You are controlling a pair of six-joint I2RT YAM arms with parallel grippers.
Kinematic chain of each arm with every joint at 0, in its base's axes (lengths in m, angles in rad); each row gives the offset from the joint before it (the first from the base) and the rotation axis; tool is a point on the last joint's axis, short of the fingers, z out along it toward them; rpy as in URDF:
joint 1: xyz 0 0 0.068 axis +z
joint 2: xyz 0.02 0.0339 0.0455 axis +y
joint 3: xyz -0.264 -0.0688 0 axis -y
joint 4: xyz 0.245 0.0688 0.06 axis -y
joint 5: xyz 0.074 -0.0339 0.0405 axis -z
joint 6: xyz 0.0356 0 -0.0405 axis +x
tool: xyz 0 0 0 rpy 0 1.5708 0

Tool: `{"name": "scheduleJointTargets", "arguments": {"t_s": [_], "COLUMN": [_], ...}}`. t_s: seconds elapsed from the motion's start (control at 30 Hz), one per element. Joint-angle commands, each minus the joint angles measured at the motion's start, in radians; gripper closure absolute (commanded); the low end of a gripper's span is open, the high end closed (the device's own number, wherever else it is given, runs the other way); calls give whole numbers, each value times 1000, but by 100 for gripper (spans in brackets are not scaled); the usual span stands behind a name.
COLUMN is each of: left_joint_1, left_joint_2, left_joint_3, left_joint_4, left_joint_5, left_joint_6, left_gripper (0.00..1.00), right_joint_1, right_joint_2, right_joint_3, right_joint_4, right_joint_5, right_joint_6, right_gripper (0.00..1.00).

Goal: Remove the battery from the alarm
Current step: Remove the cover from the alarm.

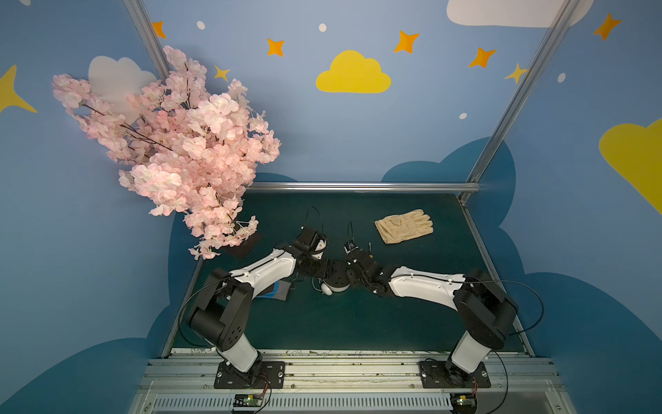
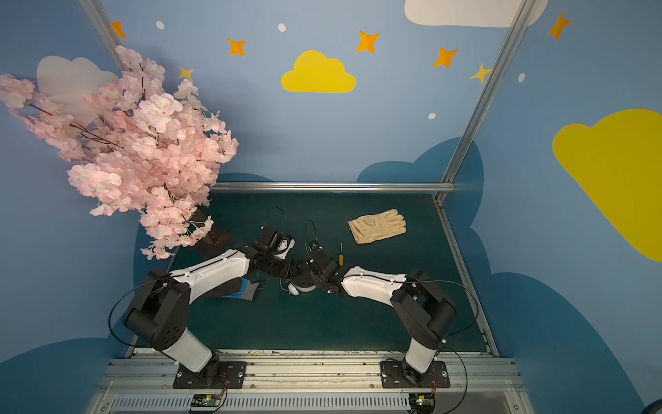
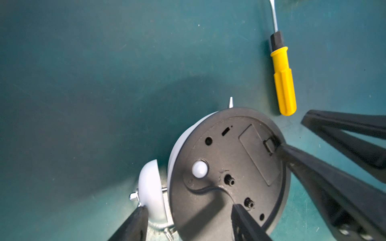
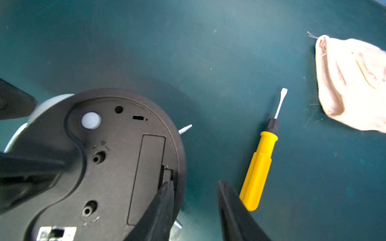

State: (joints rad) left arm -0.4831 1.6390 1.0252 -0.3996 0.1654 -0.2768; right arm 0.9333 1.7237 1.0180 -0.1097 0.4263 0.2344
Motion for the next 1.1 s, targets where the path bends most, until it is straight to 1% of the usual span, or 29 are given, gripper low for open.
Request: {"name": "scheduleJointTargets", "arguments": {"t_s": [0.0,0.2,0.37,0.43,0.6,0.7,0.93,1.07], "left_joint_1": [6,7,9,7,9,8,9,8], "left_joint_2": [19,32,35,34,37,38,34,36], "left_joint_3": [-1,-13,-12,-14,-17,-19,-27,-28], "left_joint_4": [9,24,24,24,23,18,14,9], "left_joint_5": [28,40,42,41,42,36,36,31], "left_joint_6": [-5,-14,-16,-15,-17,-21,-22,-27], "left_gripper": [33,39,41,41,43,44,45,45], "right_joint_1": [6,2,2,2,4,6,6,10], "right_joint_2": [5,36,48,48,49,44,85,113], "right_joint_3": [31,69,70,73,90,86,113,146], "right_joint_4": [-45,-86,-92,-99,-160,-166,-214,-290], "right_joint_5": [49,35,-31,-35,37,48,64,103], "right_joint_6": [-20,-27,-29,-24,-6,3,28,60], "right_gripper": [61,63,63,63,64,64,65,65]}}
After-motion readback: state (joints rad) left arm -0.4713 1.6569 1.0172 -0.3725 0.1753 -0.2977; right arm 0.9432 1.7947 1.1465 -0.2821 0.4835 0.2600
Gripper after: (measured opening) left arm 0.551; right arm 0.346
